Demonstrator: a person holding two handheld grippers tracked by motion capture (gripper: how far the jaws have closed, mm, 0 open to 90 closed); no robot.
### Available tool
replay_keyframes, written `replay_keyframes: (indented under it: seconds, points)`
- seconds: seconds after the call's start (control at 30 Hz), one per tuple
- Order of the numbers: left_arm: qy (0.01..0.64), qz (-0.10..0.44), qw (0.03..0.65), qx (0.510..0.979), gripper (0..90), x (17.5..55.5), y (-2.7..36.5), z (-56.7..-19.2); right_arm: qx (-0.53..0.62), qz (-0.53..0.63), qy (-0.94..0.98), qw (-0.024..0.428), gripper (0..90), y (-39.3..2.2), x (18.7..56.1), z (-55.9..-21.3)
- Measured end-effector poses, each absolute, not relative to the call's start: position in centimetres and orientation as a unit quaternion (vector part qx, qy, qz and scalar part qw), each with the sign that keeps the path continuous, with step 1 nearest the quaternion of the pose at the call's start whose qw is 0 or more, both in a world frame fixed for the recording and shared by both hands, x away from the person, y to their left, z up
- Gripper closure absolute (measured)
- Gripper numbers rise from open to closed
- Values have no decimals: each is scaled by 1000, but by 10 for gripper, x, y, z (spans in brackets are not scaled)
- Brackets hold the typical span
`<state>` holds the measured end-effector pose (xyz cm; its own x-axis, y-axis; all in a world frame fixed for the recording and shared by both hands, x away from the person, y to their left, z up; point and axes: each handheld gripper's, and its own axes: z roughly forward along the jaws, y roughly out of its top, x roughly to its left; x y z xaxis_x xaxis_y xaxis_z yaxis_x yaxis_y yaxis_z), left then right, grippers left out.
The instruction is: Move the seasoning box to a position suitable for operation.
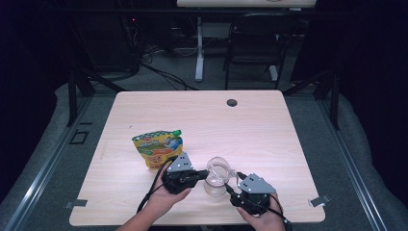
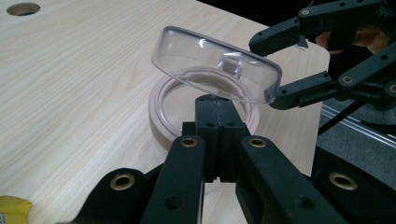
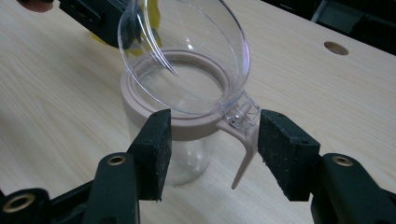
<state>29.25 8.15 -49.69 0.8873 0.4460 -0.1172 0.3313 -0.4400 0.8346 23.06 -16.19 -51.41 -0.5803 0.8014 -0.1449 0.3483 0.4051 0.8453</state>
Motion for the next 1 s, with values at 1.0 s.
replay_keyframes:
  seconds: [1.0]
  points:
    - [238,61,465,850,900,294,82,-509,345,403,790,308,448,-150,230,-516]
